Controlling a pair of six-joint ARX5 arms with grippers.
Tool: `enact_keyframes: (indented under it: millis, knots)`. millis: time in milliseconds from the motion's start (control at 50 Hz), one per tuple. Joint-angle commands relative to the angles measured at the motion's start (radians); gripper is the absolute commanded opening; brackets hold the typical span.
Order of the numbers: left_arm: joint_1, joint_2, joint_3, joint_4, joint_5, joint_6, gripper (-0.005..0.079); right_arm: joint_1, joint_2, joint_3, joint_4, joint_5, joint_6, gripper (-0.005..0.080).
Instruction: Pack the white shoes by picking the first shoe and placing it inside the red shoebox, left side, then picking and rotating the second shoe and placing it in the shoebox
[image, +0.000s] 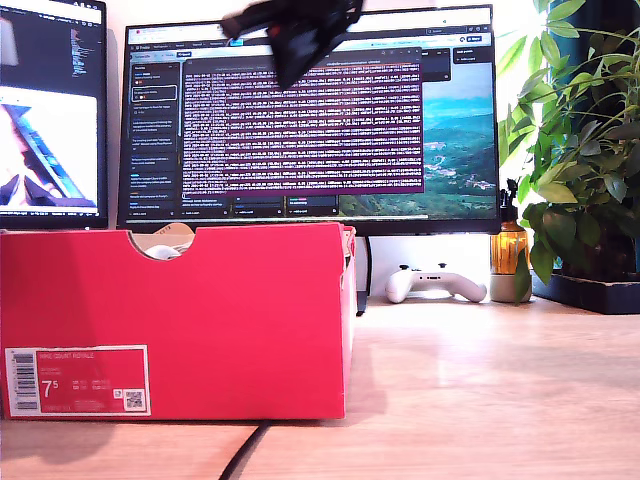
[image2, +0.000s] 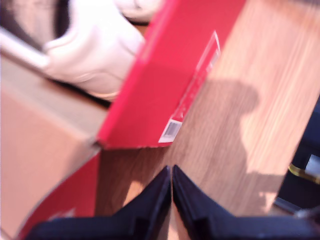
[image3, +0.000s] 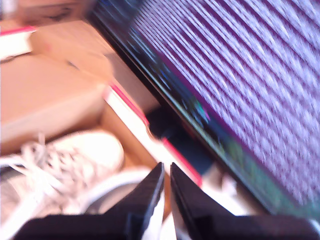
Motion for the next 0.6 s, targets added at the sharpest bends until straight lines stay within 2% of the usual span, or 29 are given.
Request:
enact_keyframes:
  millis: [0,100,260,440,580]
  knots:
    - [-0.011,-0.058,0.007,-0.004,0.002,-0.027,-0.0019,-0.024,-0.005,0.002,-0.033,0.002,0.067,-0.0013]
    - [-0.013,-0.142,0.007,-0.002,0.011,-0.067,-0.0019,-0.062,-0.005,0.002,-0.095,-0.013,0.115,-0.0013]
    - [-0.013,-0.242,0.007,0.024,0.088,-0.116,-0.0019,-0.122,-0.005,0.002,-0.174,-0.043,0.169,-0.0013]
    - [0.002,-0.240,0.007,0.188,0.093,-0.243,-0.0019,-0.193,-0.005,-0.002,-0.225,-0.042,0.211,-0.0013]
    - [0.032,-0.186,0.007,0.327,0.101,-0.288,-0.0019,-0.245,-0.024,-0.051,-0.212,-0.042,0.210,-0.0013]
